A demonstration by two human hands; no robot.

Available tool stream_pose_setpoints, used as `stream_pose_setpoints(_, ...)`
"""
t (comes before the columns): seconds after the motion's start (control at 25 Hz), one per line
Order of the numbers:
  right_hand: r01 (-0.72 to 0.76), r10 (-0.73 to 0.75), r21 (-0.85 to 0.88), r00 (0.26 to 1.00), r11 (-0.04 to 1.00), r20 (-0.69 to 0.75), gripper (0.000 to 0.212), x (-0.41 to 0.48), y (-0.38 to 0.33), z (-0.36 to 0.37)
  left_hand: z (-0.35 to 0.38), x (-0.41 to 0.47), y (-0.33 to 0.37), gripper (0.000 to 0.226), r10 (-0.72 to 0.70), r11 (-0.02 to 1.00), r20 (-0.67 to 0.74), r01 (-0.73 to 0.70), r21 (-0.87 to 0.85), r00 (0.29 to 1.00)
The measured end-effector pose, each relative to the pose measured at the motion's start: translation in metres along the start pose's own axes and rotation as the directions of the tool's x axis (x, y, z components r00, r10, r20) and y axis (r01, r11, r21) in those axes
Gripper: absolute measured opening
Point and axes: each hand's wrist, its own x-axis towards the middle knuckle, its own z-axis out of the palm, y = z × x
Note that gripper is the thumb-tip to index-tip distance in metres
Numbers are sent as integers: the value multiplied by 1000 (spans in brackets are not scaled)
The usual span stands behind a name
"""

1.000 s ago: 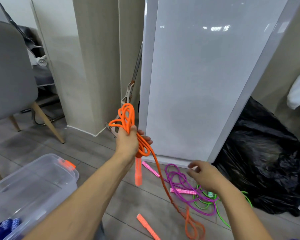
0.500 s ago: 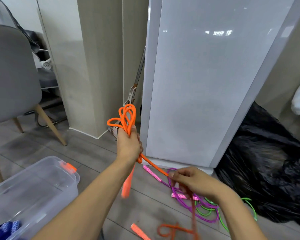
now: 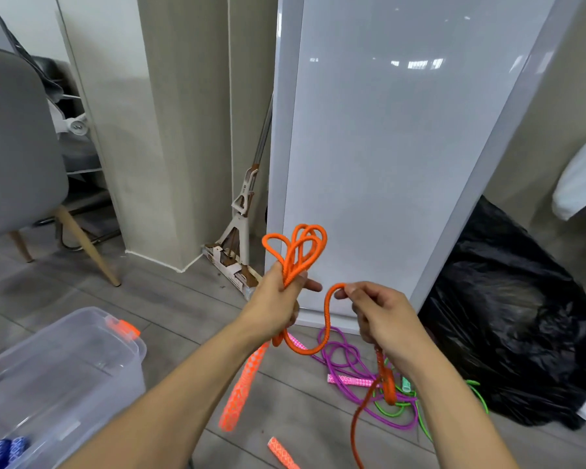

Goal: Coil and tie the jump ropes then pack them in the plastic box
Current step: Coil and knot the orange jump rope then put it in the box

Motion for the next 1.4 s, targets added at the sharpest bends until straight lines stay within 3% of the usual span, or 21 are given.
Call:
stream_pose_setpoints(0.28, 26, -31, -31, 984, 999, -175, 18, -1, -2, 15, 18, -12, 8, 14, -75, 992, 169, 91, -89, 983)
stream_pose_setpoints(0.48, 28, -34, -43, 990, 999, -140, 18, -8, -5, 18, 19, -9, -2, 12, -109, 993, 138, 115, -39, 984)
stream_pose_setpoints(0.6, 27, -44, -158, 993, 987, -105, 24, -8, -6, 14, 16, -7, -2, 13, -80, 995, 103, 74, 61, 991)
stream_pose_setpoints(0.68, -6, 0, -199, 1000, 980, -29, 30, -6, -5, 9, 13, -4, -2, 7, -62, 998, 15, 63, -31, 998)
stream_pose_setpoints(0.76, -68, 85, -237, 994, 969, 63, 35, -5, 0, 3, 8, 2, -3, 2, -97, 964, -83, 73, -255, 992)
stream_pose_setpoints(0.88, -148, 216, -349, 962, 925, 165, 38, -5, 6, -8, 4, 8, -3, 3, -162, 900, -120, 97, -425, 979)
stream_pose_setpoints(1.0, -215, 338, -596, 936, 774, 102, 33, -2, 16, -20, 5, 9, -2, 8, -180, 869, -163, 79, -488, 970)
stream_pose_setpoints(1.12, -363, 419, -822, 892, 439, -170, 34, 3, 33, -34, -8, 17, -3, 11, -185, 854, -270, 19, -519, 945)
stream_pose_setpoints(1.2, -378, 458, -881, 861, 284, -222, 37, 0, 33, -39, -14, 19, -3, 9, -188, 859, -298, 10, -512, 936)
stream_pose_setpoints(1.24, -357, 499, -890, 847, 283, -181, 41, -1, 31, -38, -15, 18, -3, 11, -182, 868, -284, 18, -497, 941)
stream_pose_setpoints(1.28, -332, 526, -878, 843, 346, -112, 48, -3, 28, -36, -15, 16, -2, 14, -173, 879, -248, 36, -475, 953)
stream_pose_setpoints(1.32, -312, 505, -827, 862, 468, -40, 56, -4, 26, -32, -13, 14, -1, 16, -170, 889, -193, 65, -453, 966)
stream_pose_setpoints(1.4, -198, 298, -633, 953, 748, 55, 65, -6, 20, -14, -6, 9, 2, 14, -189, 896, -50, 151, -417, 981)
